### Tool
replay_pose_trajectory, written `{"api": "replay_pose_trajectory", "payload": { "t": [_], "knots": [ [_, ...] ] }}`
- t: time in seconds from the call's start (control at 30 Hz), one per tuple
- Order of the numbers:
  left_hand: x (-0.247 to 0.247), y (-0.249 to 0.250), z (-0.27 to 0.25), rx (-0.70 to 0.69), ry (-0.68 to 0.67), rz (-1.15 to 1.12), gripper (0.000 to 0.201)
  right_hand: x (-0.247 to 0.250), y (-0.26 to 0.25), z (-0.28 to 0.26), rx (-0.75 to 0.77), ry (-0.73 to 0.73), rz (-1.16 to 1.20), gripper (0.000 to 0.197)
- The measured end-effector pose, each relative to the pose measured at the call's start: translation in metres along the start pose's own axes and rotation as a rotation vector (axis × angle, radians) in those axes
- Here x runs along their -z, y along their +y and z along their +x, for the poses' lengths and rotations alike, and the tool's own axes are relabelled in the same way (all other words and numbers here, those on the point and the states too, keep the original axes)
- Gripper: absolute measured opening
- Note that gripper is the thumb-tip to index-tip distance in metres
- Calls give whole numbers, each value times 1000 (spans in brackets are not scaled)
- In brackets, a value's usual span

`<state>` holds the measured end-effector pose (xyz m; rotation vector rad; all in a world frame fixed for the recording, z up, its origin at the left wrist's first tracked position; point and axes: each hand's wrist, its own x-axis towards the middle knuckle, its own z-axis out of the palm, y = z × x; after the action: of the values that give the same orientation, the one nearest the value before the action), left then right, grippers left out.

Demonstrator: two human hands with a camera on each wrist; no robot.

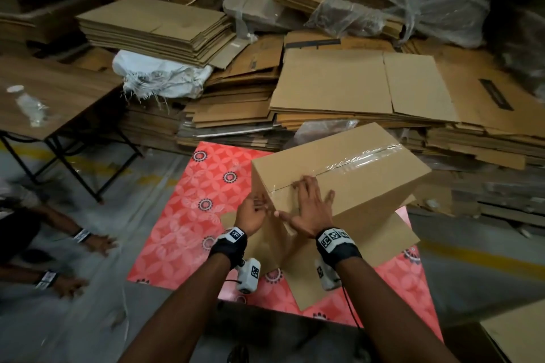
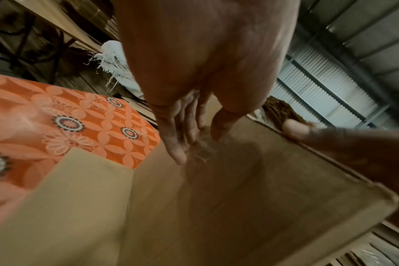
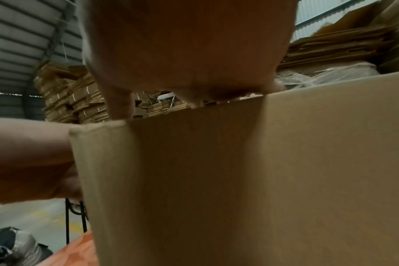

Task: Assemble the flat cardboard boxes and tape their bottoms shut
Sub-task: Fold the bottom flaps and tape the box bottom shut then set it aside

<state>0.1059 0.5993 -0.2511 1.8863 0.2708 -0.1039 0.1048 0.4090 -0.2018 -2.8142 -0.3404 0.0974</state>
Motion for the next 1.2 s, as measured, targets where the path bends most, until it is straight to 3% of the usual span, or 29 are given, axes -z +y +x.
{"api": "replay_pose_trajectory", "payload": {
  "t": [0.17,0.33,0.43,0.63,0.77,0.97,1.2],
  "knots": [
    [-3,-11,1,48,40,-28,28,-19,-5,-2,133,-26,-149,105],
    [-5,-14,-8,-133,1,286,38,-18,-4,1,127,-48,-137,107],
    [-7,-20,-8,-179,2,345,51,-18,-5,1,126,-37,-125,106],
    [-13,-36,-12,-399,110,481,32,-18,-4,1,132,-30,-142,105],
    [-20,-42,-12,-545,170,493,39,-18,-4,3,134,-27,-161,106],
    [-28,-53,-7,-503,236,417,36,-19,-4,4,135,-33,-168,105],
    [-29,-57,-9,-580,279,398,29,-19,-3,4,136,-26,-168,104]
  ]
}}
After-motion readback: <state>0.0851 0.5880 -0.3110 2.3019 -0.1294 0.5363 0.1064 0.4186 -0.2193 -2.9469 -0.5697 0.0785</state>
